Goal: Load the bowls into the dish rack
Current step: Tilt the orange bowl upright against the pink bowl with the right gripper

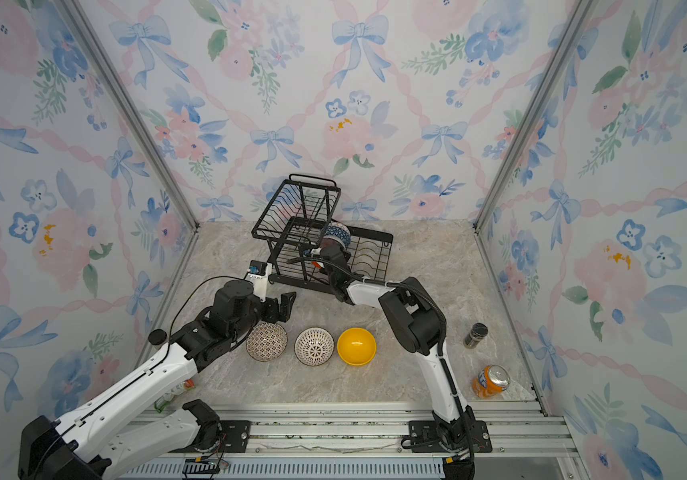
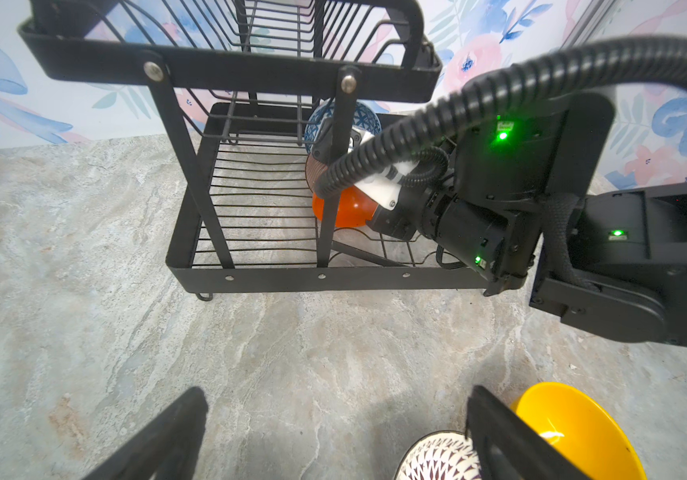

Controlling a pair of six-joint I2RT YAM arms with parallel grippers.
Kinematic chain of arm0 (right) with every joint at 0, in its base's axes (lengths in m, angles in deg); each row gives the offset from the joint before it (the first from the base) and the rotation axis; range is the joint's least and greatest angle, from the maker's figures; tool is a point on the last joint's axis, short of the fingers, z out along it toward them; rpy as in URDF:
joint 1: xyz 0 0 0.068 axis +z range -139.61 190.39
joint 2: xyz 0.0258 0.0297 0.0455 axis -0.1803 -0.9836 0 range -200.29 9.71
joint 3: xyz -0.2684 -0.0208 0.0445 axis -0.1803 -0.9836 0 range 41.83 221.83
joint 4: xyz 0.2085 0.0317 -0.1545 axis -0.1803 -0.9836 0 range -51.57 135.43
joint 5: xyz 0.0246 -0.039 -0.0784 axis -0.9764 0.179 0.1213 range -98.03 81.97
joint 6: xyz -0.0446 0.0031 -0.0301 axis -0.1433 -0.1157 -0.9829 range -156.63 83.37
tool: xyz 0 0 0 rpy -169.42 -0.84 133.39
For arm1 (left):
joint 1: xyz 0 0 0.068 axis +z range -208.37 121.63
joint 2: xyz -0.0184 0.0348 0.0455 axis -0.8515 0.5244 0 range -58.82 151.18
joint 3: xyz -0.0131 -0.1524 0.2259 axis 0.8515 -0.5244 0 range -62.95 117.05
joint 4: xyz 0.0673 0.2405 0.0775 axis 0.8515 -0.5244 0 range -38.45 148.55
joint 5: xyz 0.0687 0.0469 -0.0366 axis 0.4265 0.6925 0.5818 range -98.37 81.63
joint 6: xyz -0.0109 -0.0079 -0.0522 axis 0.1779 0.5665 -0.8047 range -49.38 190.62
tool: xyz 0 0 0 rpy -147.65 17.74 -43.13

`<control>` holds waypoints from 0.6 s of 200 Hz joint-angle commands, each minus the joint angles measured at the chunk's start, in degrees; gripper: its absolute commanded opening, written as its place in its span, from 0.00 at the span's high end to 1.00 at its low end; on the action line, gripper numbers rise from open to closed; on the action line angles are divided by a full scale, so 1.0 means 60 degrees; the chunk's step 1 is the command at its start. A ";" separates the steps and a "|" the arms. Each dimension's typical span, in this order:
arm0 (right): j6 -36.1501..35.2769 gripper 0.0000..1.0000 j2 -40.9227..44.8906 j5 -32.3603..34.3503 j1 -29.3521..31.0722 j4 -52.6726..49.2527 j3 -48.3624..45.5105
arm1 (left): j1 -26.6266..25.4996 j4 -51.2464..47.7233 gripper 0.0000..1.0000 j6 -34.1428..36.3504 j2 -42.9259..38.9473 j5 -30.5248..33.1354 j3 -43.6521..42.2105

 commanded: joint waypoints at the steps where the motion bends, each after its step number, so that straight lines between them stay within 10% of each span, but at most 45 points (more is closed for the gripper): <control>1: 0.0328 1.00 0.0032 0.0043 0.0075 -0.0457 -0.0209 | 0.0067 -0.0004 0.02 -0.0156 -0.0153 -0.0075 -0.0165; 120: 0.0353 1.00 0.0229 -0.0790 0.0141 -0.0941 -0.0975 | 0.0082 -0.0063 0.02 -0.0138 -0.0288 -0.0155 -0.0165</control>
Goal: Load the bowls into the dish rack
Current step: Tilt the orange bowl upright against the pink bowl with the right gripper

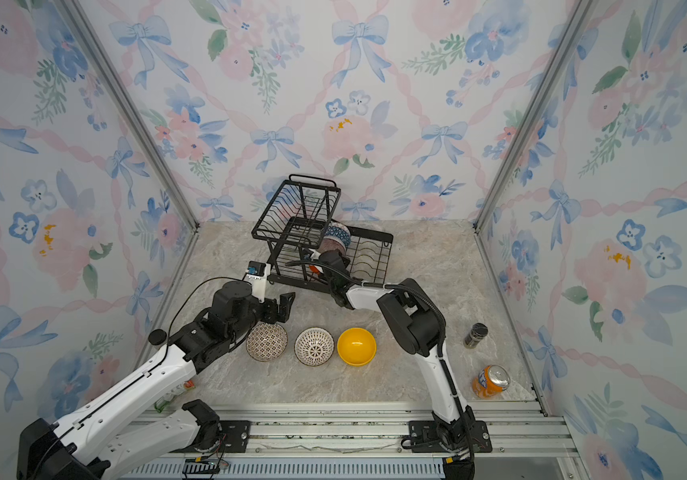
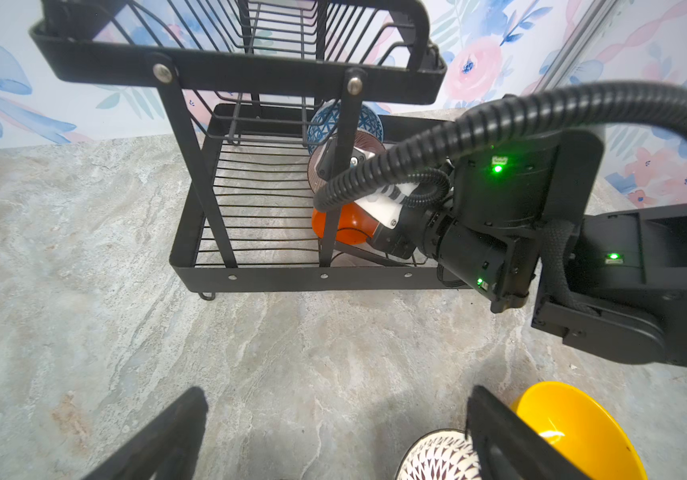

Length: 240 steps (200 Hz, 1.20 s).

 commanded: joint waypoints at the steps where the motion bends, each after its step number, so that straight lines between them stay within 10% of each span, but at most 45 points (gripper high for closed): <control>1: -0.0238 1.00 0.0153 -0.0608 -0.0036 -0.1080 -0.0448 | 0.0071 -0.0070 0.02 -0.0140 -0.0143 -0.0152 -0.0106; 125: -0.0443 1.00 0.0633 -0.1790 -0.0359 -0.1928 -0.0914 | 0.0063 -0.0055 0.02 -0.0145 -0.0128 -0.0166 -0.0106; 240: -0.0285 0.70 0.0808 -0.1538 -0.0310 -0.1982 -0.0960 | 0.0068 -0.0064 0.02 -0.0185 -0.0227 -0.0162 -0.0106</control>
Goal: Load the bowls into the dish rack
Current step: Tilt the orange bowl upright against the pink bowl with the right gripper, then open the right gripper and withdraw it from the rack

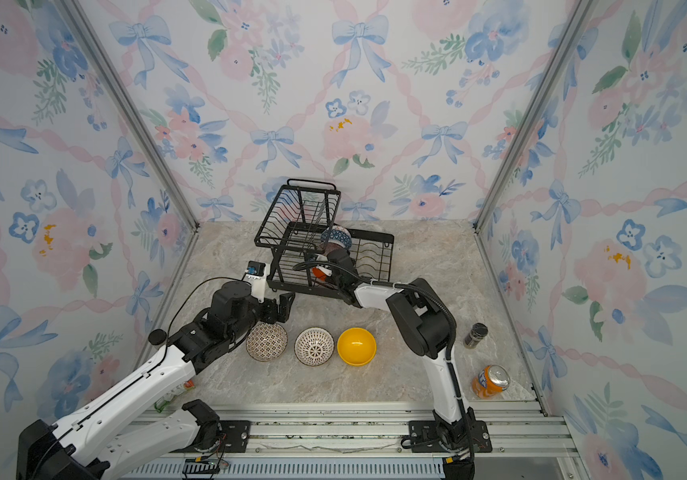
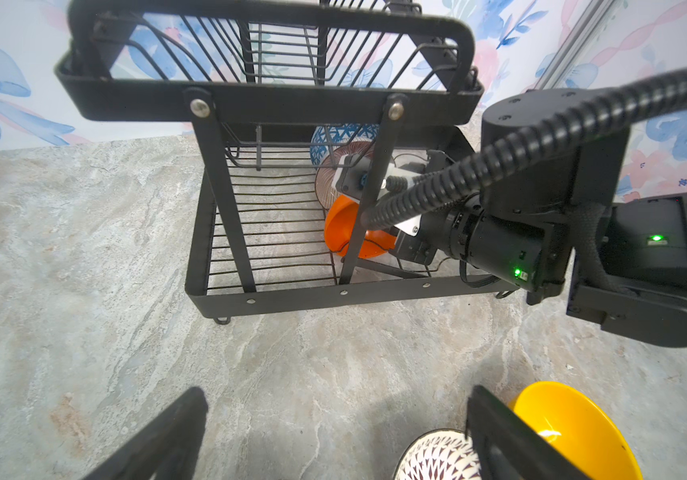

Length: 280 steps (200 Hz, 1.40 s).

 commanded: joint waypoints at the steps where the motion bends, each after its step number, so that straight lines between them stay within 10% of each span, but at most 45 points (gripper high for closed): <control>1: 0.0034 0.70 0.0127 -0.0212 0.0059 -0.1065 -0.0349 | 0.0069 -0.0067 0.02 -0.0185 -0.0163 -0.0125 -0.0106; 65: 0.0171 0.49 0.0424 -0.0185 0.0061 -0.1176 -0.0419 | 0.0071 -0.0067 0.02 -0.0215 -0.0282 -0.0120 -0.0414; 114: 0.0416 0.10 0.0723 -0.0144 0.0016 -0.1068 -0.0561 | 0.0061 -0.0050 0.02 -0.0237 -0.0354 -0.0091 -0.0501; 280: 0.1187 0.03 0.1160 0.0194 -0.0141 -0.0481 -0.0892 | 0.0085 -0.0057 0.02 -0.0277 -0.0429 -0.0081 -0.0574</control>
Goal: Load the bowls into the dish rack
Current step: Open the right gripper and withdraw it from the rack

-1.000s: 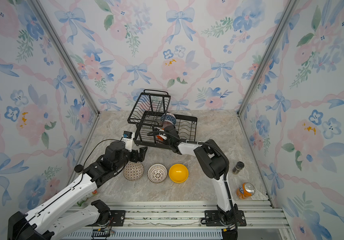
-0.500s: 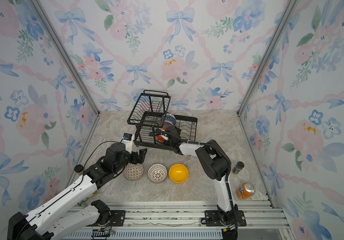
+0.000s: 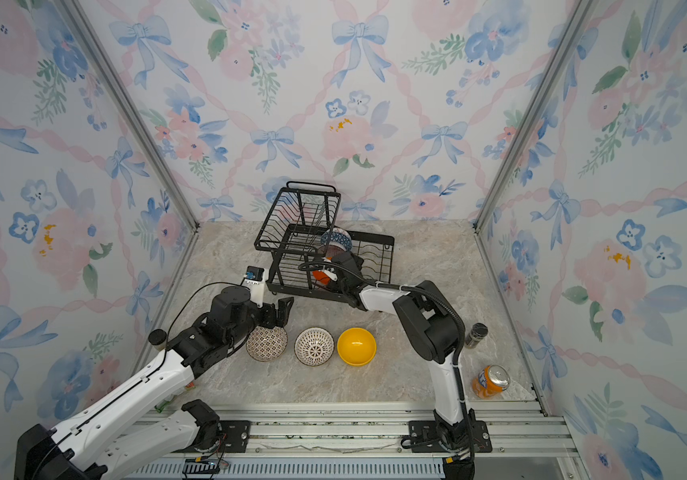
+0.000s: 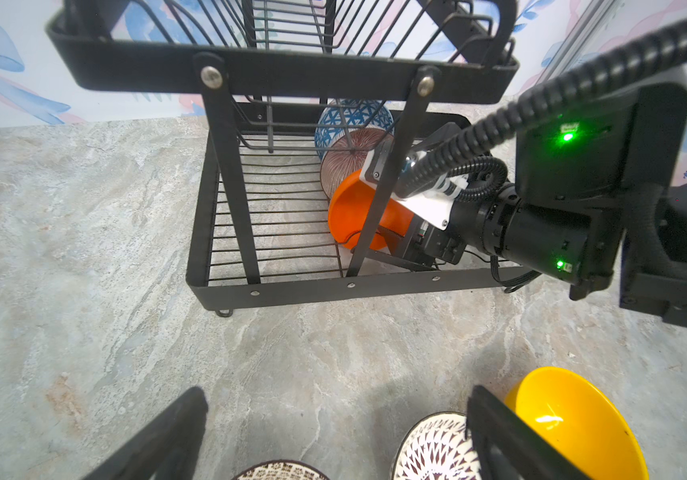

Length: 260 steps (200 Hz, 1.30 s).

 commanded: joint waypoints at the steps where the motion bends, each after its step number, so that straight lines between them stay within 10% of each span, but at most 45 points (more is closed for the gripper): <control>1: 0.0487 0.03 0.0384 0.0052 -0.0070 0.0177 -0.0099 | 0.0085 -0.0029 0.02 -0.0097 -0.0159 -0.0050 -0.0123; 260: 0.2216 0.03 0.3029 -0.0523 -0.0747 0.1450 -0.2976 | 0.0199 -0.0080 0.02 -0.0197 -0.0155 0.0149 -0.0380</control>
